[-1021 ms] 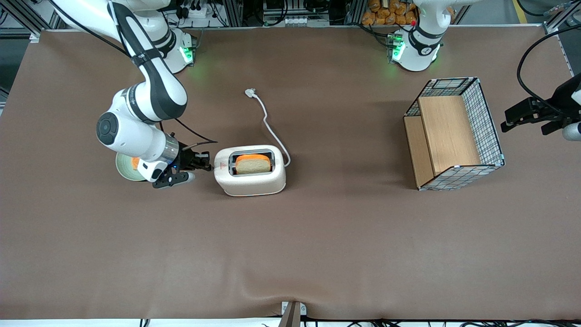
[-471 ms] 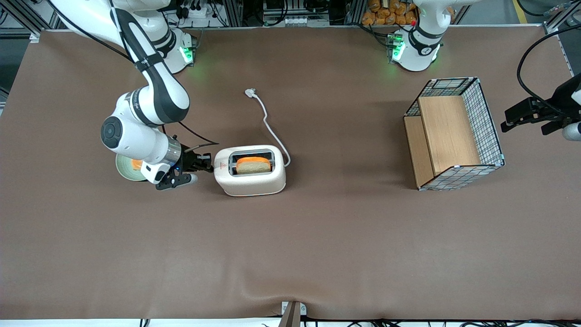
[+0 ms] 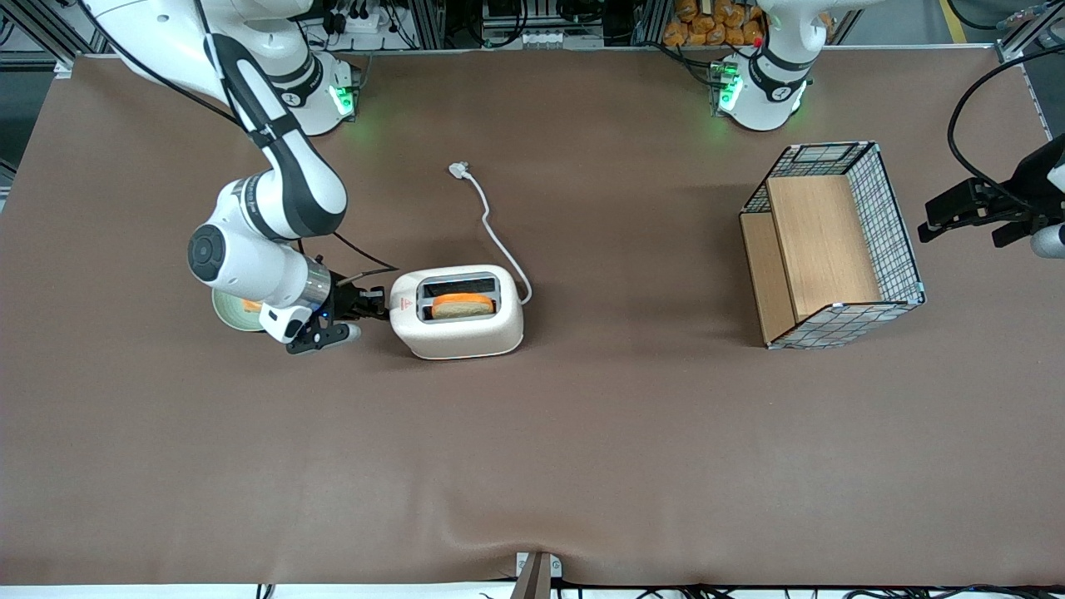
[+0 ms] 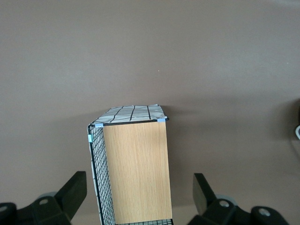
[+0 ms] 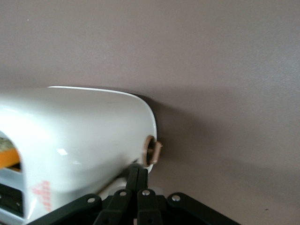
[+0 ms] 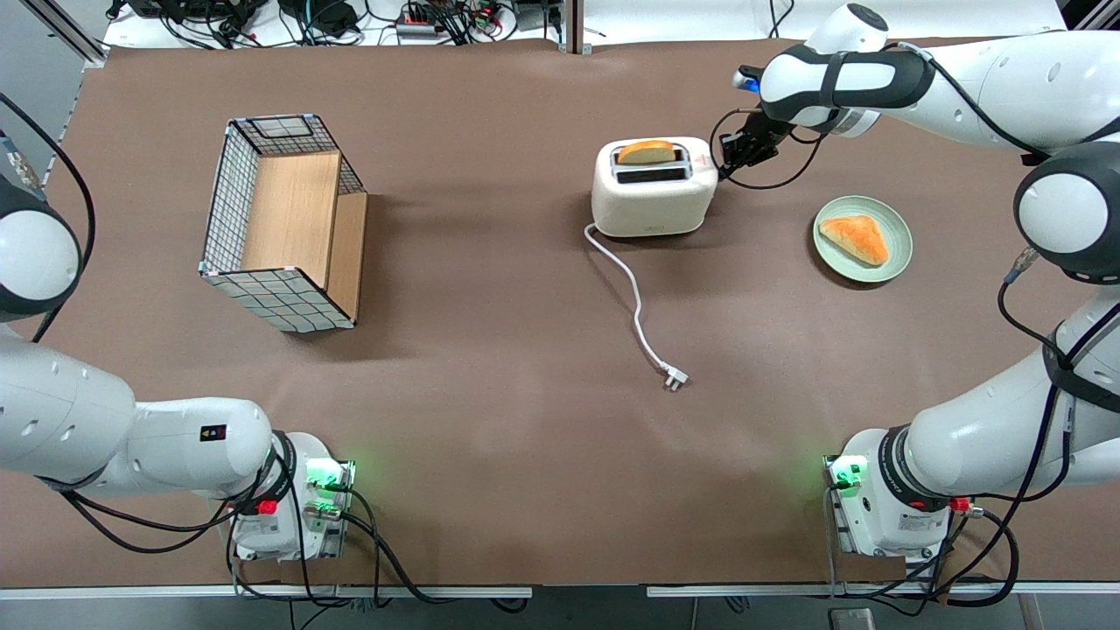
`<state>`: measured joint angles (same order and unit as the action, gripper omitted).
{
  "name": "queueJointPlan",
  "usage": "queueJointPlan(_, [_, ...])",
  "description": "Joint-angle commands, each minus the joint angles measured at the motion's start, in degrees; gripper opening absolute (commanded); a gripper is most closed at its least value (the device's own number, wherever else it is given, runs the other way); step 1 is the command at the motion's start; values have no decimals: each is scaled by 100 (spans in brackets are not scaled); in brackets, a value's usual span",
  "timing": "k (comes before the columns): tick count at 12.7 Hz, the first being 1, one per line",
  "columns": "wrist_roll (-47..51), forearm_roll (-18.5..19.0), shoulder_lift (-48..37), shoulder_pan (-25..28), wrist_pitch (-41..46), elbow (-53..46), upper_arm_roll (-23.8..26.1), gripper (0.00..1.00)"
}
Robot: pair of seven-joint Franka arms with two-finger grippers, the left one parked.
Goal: Press toaster button with right arm
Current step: 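Push the toaster lever down with the right gripper and hold it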
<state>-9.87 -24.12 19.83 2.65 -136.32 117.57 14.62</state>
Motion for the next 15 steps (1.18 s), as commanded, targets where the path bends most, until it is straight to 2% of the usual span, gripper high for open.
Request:
queueJointPlan(1, [-541, -513, 47, -168, -35, 134, 68, 0])
queueJointPlan(15, [-674, -585, 363, -19, -123, 108, 77, 0])
